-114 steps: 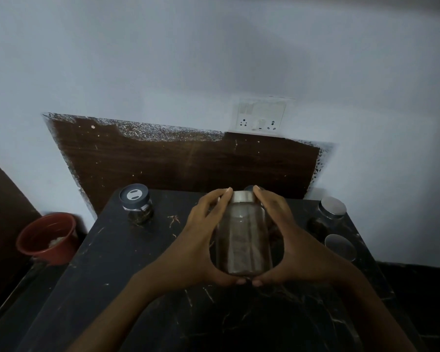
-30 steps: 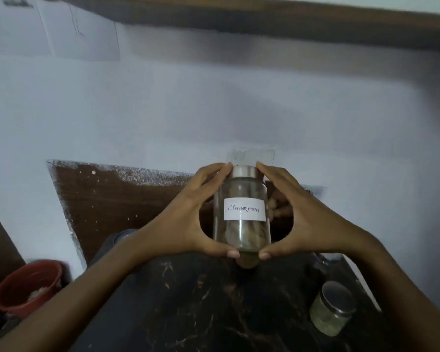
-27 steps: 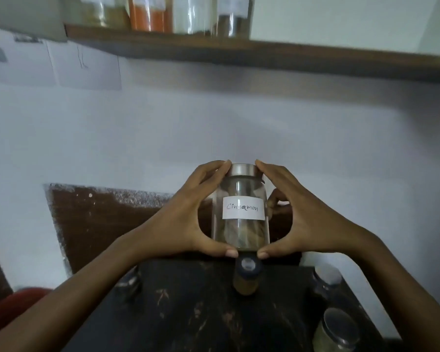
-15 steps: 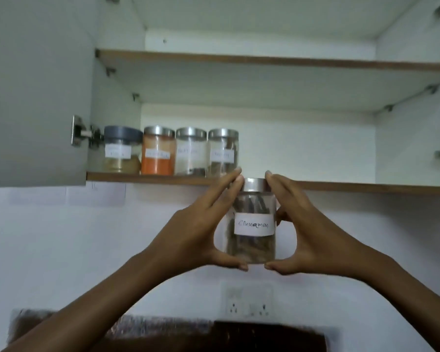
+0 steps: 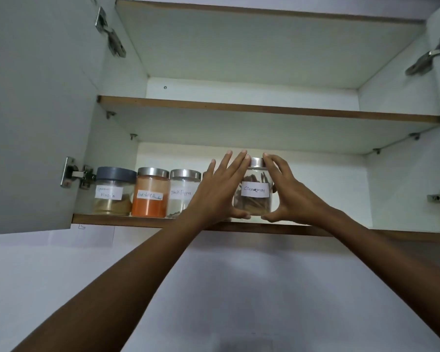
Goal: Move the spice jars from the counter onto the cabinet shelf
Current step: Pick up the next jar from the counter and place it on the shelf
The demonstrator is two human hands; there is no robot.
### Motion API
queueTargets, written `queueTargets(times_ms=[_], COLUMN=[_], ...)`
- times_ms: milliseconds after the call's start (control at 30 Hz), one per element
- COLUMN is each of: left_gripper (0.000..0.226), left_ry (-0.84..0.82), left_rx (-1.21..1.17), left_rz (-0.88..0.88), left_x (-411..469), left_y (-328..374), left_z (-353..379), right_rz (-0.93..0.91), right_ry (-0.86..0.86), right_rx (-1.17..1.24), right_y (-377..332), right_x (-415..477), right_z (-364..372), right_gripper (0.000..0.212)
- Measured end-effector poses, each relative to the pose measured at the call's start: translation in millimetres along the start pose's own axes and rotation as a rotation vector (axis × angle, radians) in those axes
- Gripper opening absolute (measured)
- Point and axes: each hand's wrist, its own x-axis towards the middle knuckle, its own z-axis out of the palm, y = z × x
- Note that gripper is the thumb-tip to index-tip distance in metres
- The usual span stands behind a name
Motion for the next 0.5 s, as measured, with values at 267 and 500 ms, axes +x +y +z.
queueTargets(times_ms=[267,500], left_gripper=[0.121,0.098], left_ry=[-0.016,0.007], left_rx=[0.065,0.062], left_rz=[-0.12,-0.23], left_x=[-4,-35], left_y=[-4,-16], left_z=[44,70], right_rz=[0.056,0.148], right_ry=[-0.082,-0.148], right_rx=[0.089,0.213], right_y=[31,39], right_x=[9,15], right_z=[34,41], right_gripper=[0.128,0.127])
